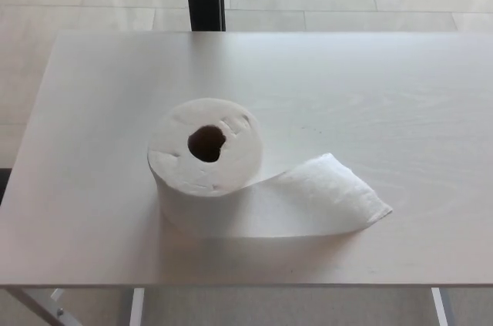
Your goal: A toilet paper roll is kept in the middle of the desk infront of the robot. The robot places its left hand on the top of the toilet paper roll to hold it still and uses its right hand to tear off a piece of toilet paper from it and hands the paper to a person
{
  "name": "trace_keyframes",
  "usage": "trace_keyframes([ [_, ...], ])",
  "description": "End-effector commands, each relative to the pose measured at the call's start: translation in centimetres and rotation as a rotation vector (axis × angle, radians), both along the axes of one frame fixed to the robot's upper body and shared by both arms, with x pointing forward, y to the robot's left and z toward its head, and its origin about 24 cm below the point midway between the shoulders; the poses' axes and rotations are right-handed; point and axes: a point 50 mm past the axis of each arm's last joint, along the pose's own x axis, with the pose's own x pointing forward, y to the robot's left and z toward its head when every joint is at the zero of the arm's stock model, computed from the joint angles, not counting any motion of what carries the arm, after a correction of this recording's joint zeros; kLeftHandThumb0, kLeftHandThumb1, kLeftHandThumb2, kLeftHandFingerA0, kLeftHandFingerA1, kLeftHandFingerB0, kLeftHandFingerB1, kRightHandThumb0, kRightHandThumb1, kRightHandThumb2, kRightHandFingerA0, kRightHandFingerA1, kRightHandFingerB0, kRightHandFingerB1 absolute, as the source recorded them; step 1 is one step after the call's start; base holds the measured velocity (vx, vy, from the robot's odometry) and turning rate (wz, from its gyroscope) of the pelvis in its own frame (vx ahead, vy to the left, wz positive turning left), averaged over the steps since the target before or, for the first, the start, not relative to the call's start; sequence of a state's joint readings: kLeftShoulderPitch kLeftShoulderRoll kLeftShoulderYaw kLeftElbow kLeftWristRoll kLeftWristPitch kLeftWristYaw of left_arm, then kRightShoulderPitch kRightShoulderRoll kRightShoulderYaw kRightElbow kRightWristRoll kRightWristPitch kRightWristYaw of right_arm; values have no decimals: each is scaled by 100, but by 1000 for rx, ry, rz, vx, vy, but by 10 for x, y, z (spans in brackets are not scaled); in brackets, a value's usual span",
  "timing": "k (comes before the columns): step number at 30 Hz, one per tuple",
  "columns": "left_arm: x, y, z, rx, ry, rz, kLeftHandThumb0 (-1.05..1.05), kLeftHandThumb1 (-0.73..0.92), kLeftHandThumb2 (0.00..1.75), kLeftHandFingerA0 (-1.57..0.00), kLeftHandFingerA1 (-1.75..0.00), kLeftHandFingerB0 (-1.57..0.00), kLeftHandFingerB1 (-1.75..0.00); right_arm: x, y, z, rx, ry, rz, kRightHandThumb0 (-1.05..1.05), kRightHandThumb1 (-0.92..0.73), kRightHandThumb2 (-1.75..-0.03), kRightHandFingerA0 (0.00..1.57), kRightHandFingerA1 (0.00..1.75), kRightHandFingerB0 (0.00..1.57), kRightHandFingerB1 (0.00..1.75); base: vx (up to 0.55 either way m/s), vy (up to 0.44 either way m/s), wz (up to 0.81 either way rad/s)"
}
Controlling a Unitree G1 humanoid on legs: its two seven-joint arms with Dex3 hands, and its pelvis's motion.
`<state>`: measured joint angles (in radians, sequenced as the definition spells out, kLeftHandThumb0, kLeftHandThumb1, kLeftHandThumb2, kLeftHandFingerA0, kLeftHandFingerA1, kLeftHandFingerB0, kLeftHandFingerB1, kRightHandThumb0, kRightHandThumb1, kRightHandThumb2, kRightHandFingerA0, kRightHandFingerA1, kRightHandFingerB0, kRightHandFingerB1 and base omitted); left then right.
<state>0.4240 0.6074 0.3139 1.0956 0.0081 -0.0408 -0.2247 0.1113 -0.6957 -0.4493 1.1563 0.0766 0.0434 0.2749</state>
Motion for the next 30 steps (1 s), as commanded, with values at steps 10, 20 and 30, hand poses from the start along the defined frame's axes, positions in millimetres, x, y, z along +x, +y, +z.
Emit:
trace_keyframes([
  [10, 105, 46, 99, 245, -744, 59, -56, 76, 62, -58, -77, -53, -51, 82, -12, 110, -210, -619, 155, -72, -69, -60, 9, 71, 3, 38, 0, 0, 0],
  [20, 216, -12, 256, 543, -1315, -345, -94, 82, 64, -65, -98, -53, -87, 167, 78, 210, -407, -984, 561, -68, -51, -86, 0, 25, 0, 18, 0, 0, 0],
  [30, 281, -145, 338, 619, -1509, -864, -42, 61, 105, -37, -67, -23, -57, 214, 209, 221, -431, -1002, 1131, -76, -50, -91, 5, 53, 0, 33, 0, 0, 0],
])
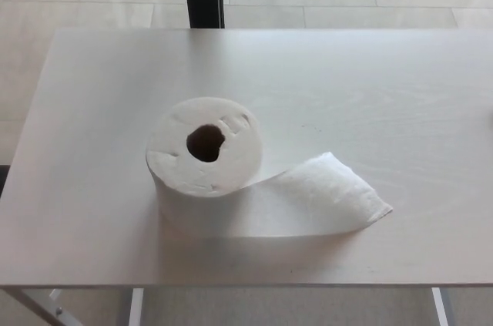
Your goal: A toilet paper roll is kept in the middle of the desk infront of the robot. The robot places its left hand on the top of the toilet paper roll to hold it still and uses its right hand to tear off a piece of toilet paper from it and hands the paper to a person
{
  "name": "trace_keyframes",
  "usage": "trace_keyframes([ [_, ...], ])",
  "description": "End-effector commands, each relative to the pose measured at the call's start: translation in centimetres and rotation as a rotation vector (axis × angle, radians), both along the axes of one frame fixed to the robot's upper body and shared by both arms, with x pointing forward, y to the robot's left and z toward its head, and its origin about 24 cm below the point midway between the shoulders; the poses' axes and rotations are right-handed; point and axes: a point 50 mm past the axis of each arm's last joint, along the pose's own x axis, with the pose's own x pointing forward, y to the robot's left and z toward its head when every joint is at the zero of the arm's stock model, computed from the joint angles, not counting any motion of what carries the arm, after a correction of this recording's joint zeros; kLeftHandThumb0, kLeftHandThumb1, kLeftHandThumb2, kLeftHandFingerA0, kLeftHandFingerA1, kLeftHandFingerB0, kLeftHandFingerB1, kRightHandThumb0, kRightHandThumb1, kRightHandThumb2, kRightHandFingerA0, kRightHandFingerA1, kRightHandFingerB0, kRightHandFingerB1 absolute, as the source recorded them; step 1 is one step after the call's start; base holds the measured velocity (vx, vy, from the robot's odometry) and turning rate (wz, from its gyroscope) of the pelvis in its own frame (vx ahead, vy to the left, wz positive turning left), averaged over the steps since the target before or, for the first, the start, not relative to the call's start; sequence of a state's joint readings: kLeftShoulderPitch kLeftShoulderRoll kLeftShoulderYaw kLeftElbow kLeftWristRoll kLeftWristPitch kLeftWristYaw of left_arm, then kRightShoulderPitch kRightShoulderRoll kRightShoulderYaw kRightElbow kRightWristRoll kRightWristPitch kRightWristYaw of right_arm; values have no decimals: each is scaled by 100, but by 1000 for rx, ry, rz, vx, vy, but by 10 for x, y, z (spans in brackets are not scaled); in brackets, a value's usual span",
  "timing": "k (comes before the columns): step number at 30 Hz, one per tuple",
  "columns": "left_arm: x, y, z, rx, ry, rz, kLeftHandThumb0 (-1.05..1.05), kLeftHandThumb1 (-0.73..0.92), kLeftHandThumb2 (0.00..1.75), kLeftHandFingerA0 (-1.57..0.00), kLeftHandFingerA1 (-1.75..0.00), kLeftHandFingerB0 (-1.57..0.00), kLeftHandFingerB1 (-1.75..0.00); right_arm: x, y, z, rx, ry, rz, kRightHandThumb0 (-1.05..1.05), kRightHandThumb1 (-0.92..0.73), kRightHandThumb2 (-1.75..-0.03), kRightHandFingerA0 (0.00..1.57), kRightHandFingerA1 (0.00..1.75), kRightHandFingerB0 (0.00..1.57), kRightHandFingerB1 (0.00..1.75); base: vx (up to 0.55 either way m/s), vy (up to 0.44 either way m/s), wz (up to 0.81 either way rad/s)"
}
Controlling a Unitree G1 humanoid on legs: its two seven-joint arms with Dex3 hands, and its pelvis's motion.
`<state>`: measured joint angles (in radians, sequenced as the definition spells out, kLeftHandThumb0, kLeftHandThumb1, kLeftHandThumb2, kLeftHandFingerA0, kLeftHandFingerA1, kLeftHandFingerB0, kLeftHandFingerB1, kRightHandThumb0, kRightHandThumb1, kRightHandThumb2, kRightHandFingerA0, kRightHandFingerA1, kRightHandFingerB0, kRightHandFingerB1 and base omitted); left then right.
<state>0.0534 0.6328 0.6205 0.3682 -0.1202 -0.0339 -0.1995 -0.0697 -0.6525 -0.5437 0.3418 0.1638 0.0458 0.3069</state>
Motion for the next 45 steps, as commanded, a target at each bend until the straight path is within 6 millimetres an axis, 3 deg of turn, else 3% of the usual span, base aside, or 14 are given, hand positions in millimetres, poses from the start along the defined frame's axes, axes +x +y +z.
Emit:
trace_keyframes([
  [1, 61, -147, 170, 478, -445, -364, -42, 61, 105, -37, -67, -23, -57, 53, 162, 65, -323, -222, 548, -76, -50, -91, 5, 53, 0, 33, 0, 0, 0],
  [2, 65, -159, 173, 484, -460, -408, -39, 59, 103, -39, -67, -24, -58, 55, 173, 59, -325, -201, 588, -40, -37, -98, 0, 52, 0, 51, 0, 0, 0],
  [3, 71, -168, 174, 525, -455, -448, -42, 81, 63, -40, -60, -34, -51, 58, 181, 52, -338, -170, 619, -39, -38, -98, 0, 52, 0, 51, 0, 0, 0],
  [4, 83, -185, 170, 560, -451, -529, -45, 80, 63, -44, -55, -34, -47, 64, 196, 36, -315, -122, 698, -36, -43, -99, 2, 53, 0, 49, 0, 0, 0],
  [5, 88, -192, 166, 594, -460, -543, -47, 79, 64, -45, -53, -39, -47, 66, 200, 28, -339, -95, 712, -64, -64, -60, 13, 42, 16, 28, 0, 0, 0],
  [7, 96, -212, 158, 681, -416, -593, -58, 81, 64, -44, -53, -43, -44, 70, 214, 7, -362, 21, 753, -65, -65, -60, 18, 49, 18, 29, 0, 0, 0],
  [9, 98, -218, 156, 697, -402, -602, -58, 81, 64, -44, -53, -43, -44, 71, 217, 3, -377, 53, 761, -65, -65, -60, 18, 49, 18, 29, 0, 0, 0],
  [10, 102, -234, 148, 709, -405, -635, -55, 79, 63, -45, -55, -47, -47, 71, 224, -14, -365, 93, 783, -66, -48, -83, 22, 57, 16, 44, 0, 0, 0],
  [11, 104, -240, 144, 706, -401, -648, -56, 80, 64, -45, -53, -47, -45, 70, 228, -20, -358, 111, 795, -63, -62, -59, 28, 54, 25, 34, 0, 0, 0],
  [16, 111, -267, 125, 717, -360, -700, -56, 79, 63, -47, -55, -45, -46, 72, 235, -43, -392, 204, 795, -66, -64, -59, 30, 62, 29, 36, 0, 0, 0],
  [20, 114, -275, 118, 730, -341, -712, -57, 79, 63, -47, -52, -45, -45, 77, 236, -50, -431, 235, 783, -63, -63, -60, 29, 58, 34, 35, 0, 0, 0],
  [27, 121, -293, 96, 759, -284, -740, -51, 76, 62, -49, -52, -44, -44, 85, 239, -65, -497, 285, 782, -67, -61, -61, 35, 67, 38, 45, 0, 0, 0],
  [39, 107, -310, 52, 888, -225, -813, -56, 78, 64, -55, -53, -49, -44, 85, 253, -75, -559, 283, 806, -68, -68, -61, 36, 69, 42, 48, 0, 0, 0],
  [45, 90, -307, 22, 790, -138, -817, -51, 76, 62, -51, -49, -46, -43, 78, 265, -75, -621, 308, 853, -68, -68, -61, 30, 62, 40, 46, 0, 0, 0],
])
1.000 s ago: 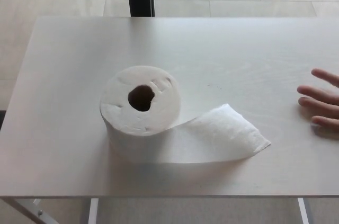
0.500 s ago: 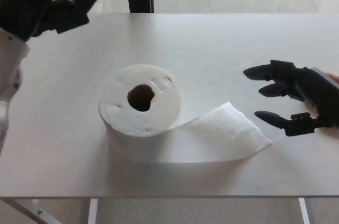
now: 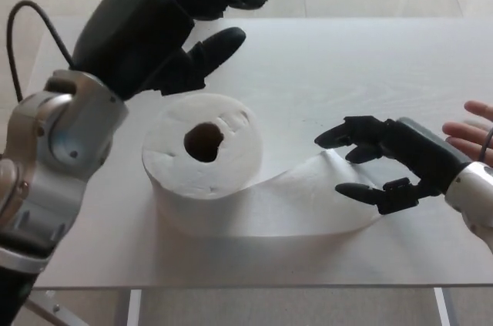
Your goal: A toilet paper roll is kept in the middle of the desk infront of the robot. The robot places its left hand on the top of the toilet paper roll to hold it still and uses its right hand to tear off a piece of toilet paper from it and hands the paper to a person
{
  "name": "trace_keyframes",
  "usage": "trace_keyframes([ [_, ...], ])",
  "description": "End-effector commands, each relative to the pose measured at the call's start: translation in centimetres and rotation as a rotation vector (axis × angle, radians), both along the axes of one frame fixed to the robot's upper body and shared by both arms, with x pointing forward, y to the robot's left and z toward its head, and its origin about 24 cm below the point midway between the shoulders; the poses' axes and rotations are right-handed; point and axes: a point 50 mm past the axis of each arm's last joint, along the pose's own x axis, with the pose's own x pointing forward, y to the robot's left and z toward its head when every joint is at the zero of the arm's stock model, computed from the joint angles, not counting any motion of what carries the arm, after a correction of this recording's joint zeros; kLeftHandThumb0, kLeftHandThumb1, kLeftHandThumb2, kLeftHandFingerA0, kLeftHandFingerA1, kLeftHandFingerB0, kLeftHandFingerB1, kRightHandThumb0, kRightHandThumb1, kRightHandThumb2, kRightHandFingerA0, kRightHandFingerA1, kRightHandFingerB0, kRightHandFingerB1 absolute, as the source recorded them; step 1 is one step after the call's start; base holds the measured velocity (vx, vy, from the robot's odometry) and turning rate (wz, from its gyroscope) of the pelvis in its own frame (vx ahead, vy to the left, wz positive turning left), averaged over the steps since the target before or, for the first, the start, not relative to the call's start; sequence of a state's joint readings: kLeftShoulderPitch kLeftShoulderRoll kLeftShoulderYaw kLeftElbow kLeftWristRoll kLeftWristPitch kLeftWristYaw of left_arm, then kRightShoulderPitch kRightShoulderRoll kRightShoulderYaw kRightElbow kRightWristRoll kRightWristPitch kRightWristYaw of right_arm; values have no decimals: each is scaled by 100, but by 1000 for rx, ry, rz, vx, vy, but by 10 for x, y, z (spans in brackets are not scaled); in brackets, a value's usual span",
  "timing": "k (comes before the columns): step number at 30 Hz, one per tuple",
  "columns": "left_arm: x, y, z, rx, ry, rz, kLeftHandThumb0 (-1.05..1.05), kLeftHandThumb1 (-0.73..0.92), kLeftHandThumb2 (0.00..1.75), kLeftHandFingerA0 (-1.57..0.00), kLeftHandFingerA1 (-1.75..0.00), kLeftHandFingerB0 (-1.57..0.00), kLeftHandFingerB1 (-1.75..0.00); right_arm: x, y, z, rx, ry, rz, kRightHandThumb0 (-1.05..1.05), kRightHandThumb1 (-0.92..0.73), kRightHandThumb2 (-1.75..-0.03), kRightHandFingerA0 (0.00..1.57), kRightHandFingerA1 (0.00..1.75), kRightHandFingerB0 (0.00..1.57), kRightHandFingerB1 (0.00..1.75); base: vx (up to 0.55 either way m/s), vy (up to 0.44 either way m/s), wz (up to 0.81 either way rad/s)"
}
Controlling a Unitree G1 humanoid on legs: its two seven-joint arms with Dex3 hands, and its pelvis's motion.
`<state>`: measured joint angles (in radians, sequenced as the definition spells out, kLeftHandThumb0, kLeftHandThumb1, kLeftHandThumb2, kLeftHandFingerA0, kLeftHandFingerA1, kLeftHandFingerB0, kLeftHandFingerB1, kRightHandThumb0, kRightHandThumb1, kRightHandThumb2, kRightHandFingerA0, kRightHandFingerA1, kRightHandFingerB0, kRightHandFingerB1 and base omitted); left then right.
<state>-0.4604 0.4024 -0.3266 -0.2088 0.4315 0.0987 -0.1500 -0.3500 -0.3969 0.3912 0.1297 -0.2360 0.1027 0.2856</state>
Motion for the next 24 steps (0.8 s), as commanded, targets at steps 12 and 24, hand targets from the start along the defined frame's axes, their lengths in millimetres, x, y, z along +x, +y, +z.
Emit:
trace_keyframes([
  [12, -52, 9, -90, 189, -7, 250, -53, 78, 64, -45, -50, -49, -44, -28, 26, -21, -339, -51, 175, -74, -67, -60, 16, 65, 33, 46, 0, 0, 0],
  [24, -61, 28, -113, 260, 1, 304, -44, 77, 62, -38, -52, -51, -44, -44, 29, -14, -566, -31, 302, -88, -55, -64, 0, 6, 8, 43, 0, 0, 0],
])
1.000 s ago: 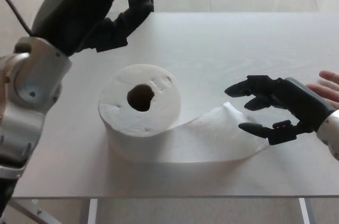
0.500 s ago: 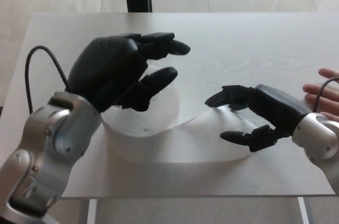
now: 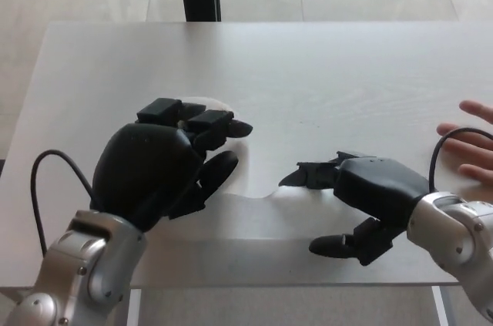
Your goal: A toilet paper roll is kept in the middle of the desk infront of the robot. The robot places its left hand on the top of the toilet paper roll to hold it still and uses its right hand to tear off a piece of toilet paper from it and hands the paper to a person
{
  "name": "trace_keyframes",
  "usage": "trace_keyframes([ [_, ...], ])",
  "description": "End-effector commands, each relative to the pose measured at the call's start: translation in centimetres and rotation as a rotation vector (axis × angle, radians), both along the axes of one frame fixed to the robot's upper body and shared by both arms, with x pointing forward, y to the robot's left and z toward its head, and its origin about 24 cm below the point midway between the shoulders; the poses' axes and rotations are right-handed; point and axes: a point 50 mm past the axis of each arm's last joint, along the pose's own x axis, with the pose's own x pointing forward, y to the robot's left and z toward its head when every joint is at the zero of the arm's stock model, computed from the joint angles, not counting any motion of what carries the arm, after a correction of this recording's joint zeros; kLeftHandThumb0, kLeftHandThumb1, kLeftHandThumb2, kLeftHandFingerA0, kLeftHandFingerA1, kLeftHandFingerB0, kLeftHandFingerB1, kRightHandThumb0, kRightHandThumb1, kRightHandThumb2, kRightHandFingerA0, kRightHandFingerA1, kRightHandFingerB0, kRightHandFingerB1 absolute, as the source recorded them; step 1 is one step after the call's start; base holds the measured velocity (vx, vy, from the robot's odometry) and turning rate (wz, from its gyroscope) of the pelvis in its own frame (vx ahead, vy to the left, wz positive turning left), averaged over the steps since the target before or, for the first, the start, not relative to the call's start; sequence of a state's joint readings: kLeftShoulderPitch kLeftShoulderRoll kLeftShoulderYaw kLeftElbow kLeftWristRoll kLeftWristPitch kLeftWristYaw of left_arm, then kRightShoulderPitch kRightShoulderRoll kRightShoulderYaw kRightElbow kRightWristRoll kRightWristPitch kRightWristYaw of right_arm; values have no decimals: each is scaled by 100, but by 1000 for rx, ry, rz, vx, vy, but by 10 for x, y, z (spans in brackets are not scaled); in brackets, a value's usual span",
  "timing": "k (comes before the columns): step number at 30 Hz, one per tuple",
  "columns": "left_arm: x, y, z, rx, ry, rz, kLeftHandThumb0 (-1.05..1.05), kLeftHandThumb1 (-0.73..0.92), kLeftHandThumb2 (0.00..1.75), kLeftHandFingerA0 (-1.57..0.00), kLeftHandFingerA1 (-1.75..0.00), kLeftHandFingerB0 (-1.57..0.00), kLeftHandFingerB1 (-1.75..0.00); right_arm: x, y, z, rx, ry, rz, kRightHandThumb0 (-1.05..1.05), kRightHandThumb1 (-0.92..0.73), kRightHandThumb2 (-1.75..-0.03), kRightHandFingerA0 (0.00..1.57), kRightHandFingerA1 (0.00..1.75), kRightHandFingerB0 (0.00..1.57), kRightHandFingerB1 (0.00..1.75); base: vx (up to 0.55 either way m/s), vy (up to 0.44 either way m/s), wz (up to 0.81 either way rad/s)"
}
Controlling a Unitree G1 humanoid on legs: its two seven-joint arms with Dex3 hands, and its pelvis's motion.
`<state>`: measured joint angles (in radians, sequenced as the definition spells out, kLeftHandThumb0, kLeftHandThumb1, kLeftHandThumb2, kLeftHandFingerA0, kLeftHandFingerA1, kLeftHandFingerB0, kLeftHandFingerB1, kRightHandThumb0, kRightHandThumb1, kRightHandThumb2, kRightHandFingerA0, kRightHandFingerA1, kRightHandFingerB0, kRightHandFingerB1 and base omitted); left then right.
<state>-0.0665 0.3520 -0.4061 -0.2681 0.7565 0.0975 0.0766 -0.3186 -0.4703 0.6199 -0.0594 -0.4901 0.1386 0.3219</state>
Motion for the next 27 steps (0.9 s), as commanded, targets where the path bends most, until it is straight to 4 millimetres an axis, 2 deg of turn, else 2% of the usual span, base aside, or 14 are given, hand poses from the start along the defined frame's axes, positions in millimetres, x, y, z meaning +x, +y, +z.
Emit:
trace_keyframes([
  [1, -8, 25, -27, 156, -29, 146, -46, 60, 101, -31, -60, -45, -61, -12, -6, -5, -311, -27, 47, -87, -52, -57, 0, 12, 2, 41, 0, 0, 0],
  [2, -9, 25, -28, 156, -30, 147, -46, 60, 101, -31, -60, -45, -61, -12, -6, -5, -313, -26, 48, -87, -52, -57, 0, 12, 2, 41, 0, 0, 0],
  [3, -9, 26, -29, 160, -30, 153, -43, 79, 62, -35, -54, -51, -44, -14, -4, -4, -354, -67, 62, -88, -50, -57, 0, 31, 0, 40, 0, 0, 0],
  [4, -9, 26, -30, 161, -32, 153, -43, 79, 62, -34, -55, -51, -44, -16, -2, -4, -378, -115, 71, -74, -42, -89, 0, 43, 1, 39, 0, 0, 0],
  [5, -10, 28, -30, 158, -39, 155, -43, 79, 62, -35, -56, -52, -44, -17, 0, -5, -349, -159, 58, -77, -37, -77, 8, 67, 8, 48, 0, 0, 0],
  [7, -9, 28, -29, 155, -42, 159, -43, 79, 63, -36, -56, -53, -45, -18, 2, -6, -250, -336, 4, -62, -47, -59, 57, 150, 37, 44, 0, 0, 0],
  [8, -9, 28, -29, 156, -44, 159, -43, 79, 63, -36, -56, -53, -45, -18, 2, -6, -243, -347, 0, -62, -47, -59, 57, 150, 37, 44, 0, 0, 0],
  [9, -9, 28, -30, 146, -45, 165, -42, 79, 62, -35, -57, -54, -45, -18, 2, -10, -201, -437, -31, -38, -75, -62, 103, 175, 57, 60, 0, 0, 0],
  [13, -10, 28, -32, 133, -47, 172, -44, 79, 64, -34, -59, -53, -46, -17, 2, -14, -178, -520, -51, -35, -78, -68, 108, 175, 59, 57, 0, 0, 0],
  [15, -11, 28, -34, 124, -38, 175, -43, 79, 66, -33, -59, -52, -46, -19, 6, -17, -110, -591, -72, -46, -62, -58, 109, 175, 86, 75, 0, 0, 0],
  [19, -13, 27, -39, 121, -32, 179, -44, 80, 66, -34, -59, -53, -47, -21, 12, -17, 6, -623, -159, -44, -64, -61, 105, 175, 78, 68, 0, 0, 0],
  [20, -13, 26, -39, 121, -29, 180, -44, 80, 66, -34, -58, -53, -46, -21, 13, -16, 46, -655, -178, -48, -46, -92, 124, 141, 82, 82, 0, 0, 0],
  [25, -14, 24, -42, 112, -31, 181, -44, 81, 66, -36, -57, -54, -46, -20, 18, -16, 123, -647, -237, -49, -44, -90, 123, 142, 81, 84, 0, 0, 0],
  [27, -14, 23, -44, 118, -16, 184, -46, 83, 64, -36, -55, -54, -45, -24, 17, -21, 161, -644, -247, -38, -62, -64, 92, 175, 81, 80, 0, 0, 0],
])
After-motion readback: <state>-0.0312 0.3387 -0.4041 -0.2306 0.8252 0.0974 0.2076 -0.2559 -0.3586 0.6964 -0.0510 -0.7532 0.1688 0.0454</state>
